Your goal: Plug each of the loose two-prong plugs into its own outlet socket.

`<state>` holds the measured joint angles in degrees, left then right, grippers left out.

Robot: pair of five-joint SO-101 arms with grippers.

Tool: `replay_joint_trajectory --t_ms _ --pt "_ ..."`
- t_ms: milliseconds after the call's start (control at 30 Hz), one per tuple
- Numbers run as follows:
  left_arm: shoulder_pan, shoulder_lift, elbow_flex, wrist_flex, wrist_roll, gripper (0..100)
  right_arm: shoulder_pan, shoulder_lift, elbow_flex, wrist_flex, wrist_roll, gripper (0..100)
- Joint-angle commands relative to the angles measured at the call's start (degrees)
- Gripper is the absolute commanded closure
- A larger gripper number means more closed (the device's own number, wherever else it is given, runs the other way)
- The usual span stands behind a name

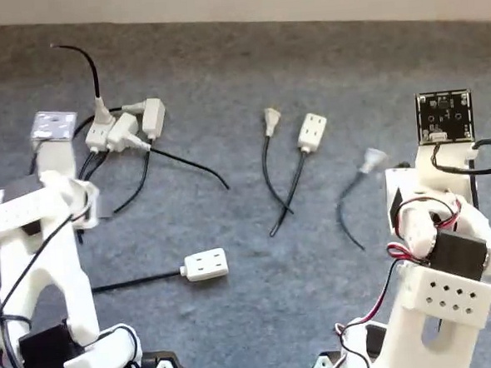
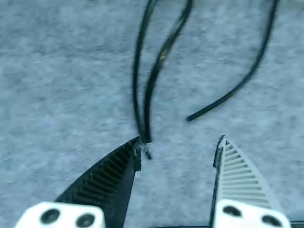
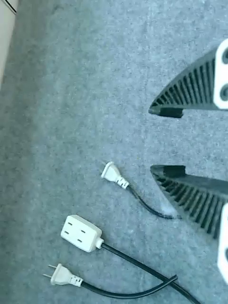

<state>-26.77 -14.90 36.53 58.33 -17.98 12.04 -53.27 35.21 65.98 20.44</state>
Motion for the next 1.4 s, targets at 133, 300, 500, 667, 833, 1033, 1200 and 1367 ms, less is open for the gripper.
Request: replay_joint_trajectory --t_ms 133,300,500,667,833,1033,1200,1367 --pt "10.42 -0.75 0.84 0.53 5.89 75 1.63 10.42 -3.65 -0.66 0.79 83.9" --pt "14.99 -0.40 2.95 0.00 11.60 75 -0.40 24.22 0.75 -11.21 0.53 83.9" --pt "18.68 -0.40 7.87 -6.24 12.75 75 -4.18 46.90 -10.77 -15.16 -5.80 83.9" --pt "18.51 -0.75 11.56 -11.69 12.75 75 -4.97 60.62 -28.26 -6.11 -17.41 85.3" --pt "18.51 -0.48 12.00 -11.96 12.75 75 -7.08 68.97 -38.29 -5.67 -28.57 91.9" --pt "18.68 -0.57 13.14 -12.04 12.66 75 -9.54 79.25 -43.74 -5.32 -38.33 92.2" --pt "18.68 -0.75 13.41 -12.13 12.66 75 -8.66 83.21 -44.35 -5.32 -39.91 92.2" --pt "18.68 -0.66 13.41 -12.13 12.66 75 -7.08 83.21 -45.85 -4.00 -39.91 92.2"
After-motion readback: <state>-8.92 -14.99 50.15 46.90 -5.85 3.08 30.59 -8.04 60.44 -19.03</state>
